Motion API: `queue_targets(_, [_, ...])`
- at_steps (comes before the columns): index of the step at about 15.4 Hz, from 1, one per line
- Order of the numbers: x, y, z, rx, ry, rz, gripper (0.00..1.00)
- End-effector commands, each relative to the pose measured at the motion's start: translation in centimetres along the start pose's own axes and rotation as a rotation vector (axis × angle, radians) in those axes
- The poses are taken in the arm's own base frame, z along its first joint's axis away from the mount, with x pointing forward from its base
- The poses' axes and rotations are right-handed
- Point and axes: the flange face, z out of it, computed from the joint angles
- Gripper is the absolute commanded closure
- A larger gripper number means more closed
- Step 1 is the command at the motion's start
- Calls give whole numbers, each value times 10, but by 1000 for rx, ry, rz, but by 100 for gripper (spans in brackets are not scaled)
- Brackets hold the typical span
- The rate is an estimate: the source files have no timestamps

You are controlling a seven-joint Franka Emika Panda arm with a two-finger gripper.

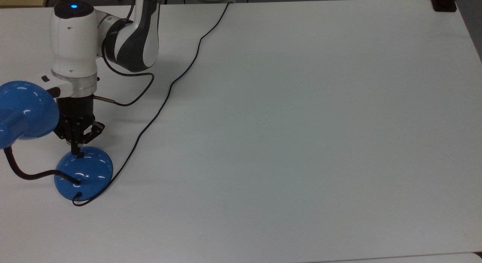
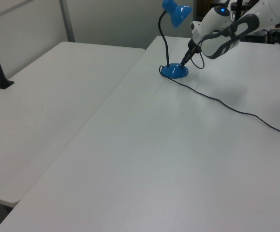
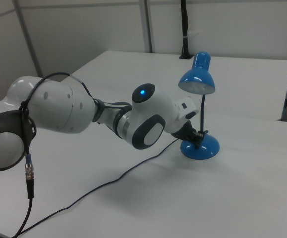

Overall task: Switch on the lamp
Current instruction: 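Press down on the switch on the lamp base with the gripper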

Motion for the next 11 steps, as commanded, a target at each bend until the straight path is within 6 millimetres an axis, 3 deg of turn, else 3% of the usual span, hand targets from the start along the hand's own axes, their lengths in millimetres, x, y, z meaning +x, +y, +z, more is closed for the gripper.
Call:
queue_targets(1, [8,0,8,1,24,45,100])
queue_targets(11, [10,-5,14,5,25,42,100])
